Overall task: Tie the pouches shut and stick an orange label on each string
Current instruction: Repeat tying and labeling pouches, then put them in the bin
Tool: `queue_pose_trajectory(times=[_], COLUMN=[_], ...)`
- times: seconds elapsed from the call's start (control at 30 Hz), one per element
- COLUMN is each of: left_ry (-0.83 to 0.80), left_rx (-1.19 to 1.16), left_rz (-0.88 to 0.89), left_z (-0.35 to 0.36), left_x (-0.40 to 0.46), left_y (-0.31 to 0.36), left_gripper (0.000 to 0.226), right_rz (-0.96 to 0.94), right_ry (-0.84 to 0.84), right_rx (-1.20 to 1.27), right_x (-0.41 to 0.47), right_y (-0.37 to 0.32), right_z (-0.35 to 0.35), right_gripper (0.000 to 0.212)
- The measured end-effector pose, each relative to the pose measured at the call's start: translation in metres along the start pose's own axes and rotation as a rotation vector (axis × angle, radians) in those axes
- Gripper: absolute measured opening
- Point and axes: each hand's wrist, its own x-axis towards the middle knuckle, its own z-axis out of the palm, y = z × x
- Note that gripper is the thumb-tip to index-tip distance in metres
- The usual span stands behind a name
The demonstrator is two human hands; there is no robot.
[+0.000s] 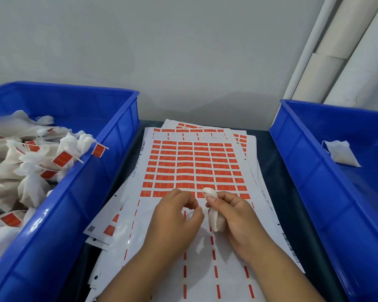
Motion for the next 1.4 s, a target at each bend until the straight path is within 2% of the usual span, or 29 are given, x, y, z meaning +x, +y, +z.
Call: queue_pose_trajectory(times=[0.2, 0.3, 0.37, 0.6, 0.73, 0.87, 0.9, 1.0, 1.23, 1.33, 1.4], left_ry=[0.024, 0.088, 0.123, 0.341, 0.33, 0.305, 0.298, 0.267, 0.206, 0.17, 0.115], left_rx=[-0.018, -0.002, 0.004, -0.03, -0.087, -0.123, -0.115, -0.059, 0.066, 0.009, -0.065], left_rz=[-0.044, -0.08, -0.105, -0.081, -0.05, -0.043, -0.02, 0.063, 0.256, 0.248, 0.168], left_z=[-0.006, -0.012, -0.016, -0.018, -0.015, -0.015, -0.015, -0.019, -0.026, -0.009, 0.01], left_x=[0.008, 0.013, 0.016, 0.012, 0.007, 0.005, 0.005, 0.004, 0.02, 0.029, 0.037], left_y=[-0.002, -0.004, -0.006, -0.01, -0.007, 0.001, 0.004, 0.018, 0.057, 0.075, 0.084], left_gripper=[0.024, 0.022, 0.021, 0.015, 0.018, 0.022, 0.02, 0.018, 0.012, 0.013, 0.026], right_rz=[-0.013, -0.027, -0.043, -0.072, -0.061, -0.06, -0.067, -0.101, -0.173, -0.154, -0.154], right_ry=[-0.04, -0.101, -0.144, -0.28, -0.374, -0.424, -0.431, -0.371, -0.27, -0.206, -0.124], right_rx=[-0.081, -0.105, -0.148, -0.3, -0.307, -0.196, -0.156, -0.097, 0.059, 0.191, 0.259], right_x=[0.004, 0.004, 0.002, -0.003, -0.009, -0.013, -0.013, -0.012, -0.015, -0.013, -0.011], right_y=[0.002, 0.002, 0.002, -0.002, -0.008, -0.012, -0.012, -0.014, -0.031, -0.039, -0.041], right_z=[-0.004, -0.004, -0.004, -0.002, -0.005, -0.007, -0.007, -0.005, -0.021, -0.038, -0.054], right_gripper=[0.004, 0.025, 0.031, 0.032, 0.041, 0.021, 0.023, 0.03, 0.018, 0.014, 0.023])
